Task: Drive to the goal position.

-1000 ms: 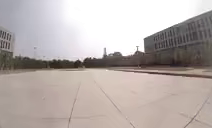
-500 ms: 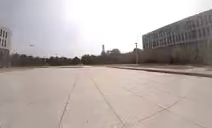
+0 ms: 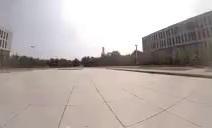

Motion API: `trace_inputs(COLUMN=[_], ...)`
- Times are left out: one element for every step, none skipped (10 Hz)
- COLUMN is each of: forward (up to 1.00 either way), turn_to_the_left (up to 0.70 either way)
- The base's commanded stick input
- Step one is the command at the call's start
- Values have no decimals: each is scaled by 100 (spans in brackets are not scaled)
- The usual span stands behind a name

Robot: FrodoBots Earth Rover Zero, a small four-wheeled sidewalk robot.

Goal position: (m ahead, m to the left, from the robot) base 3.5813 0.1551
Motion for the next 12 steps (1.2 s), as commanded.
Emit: trace_inputs(forward=[70,70,70,70,70,70,70,70,70,70,70,70], turn_to_the_left=[0,0,0,0,0,0,0,0,0,0,0,0])
